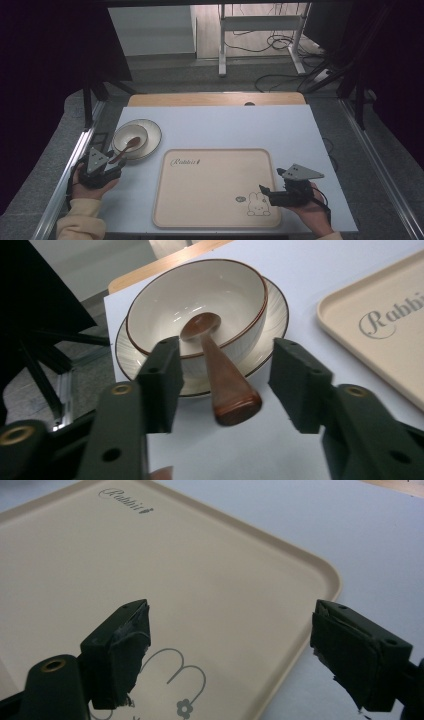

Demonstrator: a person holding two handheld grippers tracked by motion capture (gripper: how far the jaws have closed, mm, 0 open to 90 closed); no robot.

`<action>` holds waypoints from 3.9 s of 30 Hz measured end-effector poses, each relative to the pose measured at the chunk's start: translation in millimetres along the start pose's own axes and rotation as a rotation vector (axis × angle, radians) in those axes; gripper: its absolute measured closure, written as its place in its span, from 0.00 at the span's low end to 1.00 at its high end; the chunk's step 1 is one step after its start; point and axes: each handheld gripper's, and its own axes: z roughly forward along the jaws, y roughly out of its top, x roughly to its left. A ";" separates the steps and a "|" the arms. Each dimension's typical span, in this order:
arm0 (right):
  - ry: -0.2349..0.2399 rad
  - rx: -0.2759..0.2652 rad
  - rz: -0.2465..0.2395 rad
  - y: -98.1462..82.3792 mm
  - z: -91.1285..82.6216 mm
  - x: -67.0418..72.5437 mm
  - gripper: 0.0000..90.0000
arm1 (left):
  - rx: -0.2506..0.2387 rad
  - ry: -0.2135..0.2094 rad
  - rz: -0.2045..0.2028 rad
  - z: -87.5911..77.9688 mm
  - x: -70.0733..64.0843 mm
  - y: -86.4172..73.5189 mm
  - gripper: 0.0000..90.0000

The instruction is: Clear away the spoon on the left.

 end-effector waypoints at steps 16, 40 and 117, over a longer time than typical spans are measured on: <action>-0.011 0.010 0.002 -0.2 0.6 -0.1 0.19 | 0.034 0.050 -0.002 1.4 -1.5 -2.6 0.83; -0.015 0.010 -0.002 -0.2 0.3 0.0 0.19 | -0.079 0.071 -0.094 -15.9 0.8 7.7 0.85; -0.026 -0.029 0.003 1.8 -6.0 1.5 0.19 | -0.301 -0.129 -0.094 -75.2 -38.4 67.3 0.94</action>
